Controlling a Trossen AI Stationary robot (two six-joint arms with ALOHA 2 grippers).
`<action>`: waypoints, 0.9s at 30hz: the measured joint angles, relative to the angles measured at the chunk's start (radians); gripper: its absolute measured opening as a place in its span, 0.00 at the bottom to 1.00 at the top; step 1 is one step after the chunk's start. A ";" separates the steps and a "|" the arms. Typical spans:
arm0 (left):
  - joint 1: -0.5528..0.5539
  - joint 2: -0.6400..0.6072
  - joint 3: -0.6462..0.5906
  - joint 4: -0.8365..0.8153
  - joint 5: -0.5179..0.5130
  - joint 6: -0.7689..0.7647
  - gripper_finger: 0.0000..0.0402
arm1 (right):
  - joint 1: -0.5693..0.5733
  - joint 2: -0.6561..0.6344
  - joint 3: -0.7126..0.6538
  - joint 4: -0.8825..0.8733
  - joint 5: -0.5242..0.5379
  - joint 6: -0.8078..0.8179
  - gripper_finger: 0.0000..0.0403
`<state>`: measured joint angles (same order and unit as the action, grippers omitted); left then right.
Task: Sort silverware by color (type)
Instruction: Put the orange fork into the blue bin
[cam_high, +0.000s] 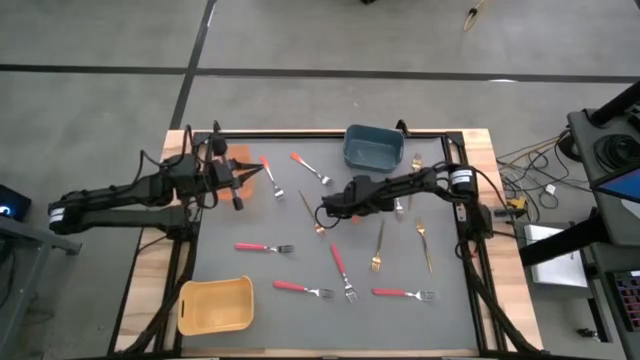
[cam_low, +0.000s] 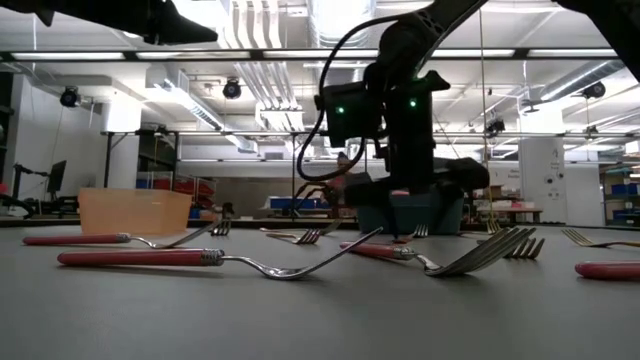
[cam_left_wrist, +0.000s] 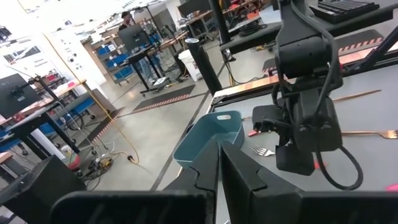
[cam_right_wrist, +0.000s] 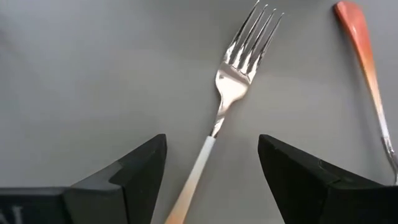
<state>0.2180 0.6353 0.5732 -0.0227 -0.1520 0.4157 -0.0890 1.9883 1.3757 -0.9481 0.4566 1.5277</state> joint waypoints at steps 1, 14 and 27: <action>0.000 0.005 0.000 0.005 0.000 0.000 0.00 | 0.001 -0.001 -0.007 0.016 0.002 0.000 0.61; 0.000 0.067 0.000 0.048 -0.022 0.018 0.00 | 0.001 -0.003 -0.036 0.131 -0.019 -0.044 0.28; 0.000 0.067 0.000 0.053 -0.230 0.018 0.00 | -0.001 -0.028 -0.037 0.149 -0.118 -0.159 0.03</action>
<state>0.2180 0.7025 0.5732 0.0299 -0.3817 0.4339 -0.0898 1.9602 1.3392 -0.7995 0.3384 1.3686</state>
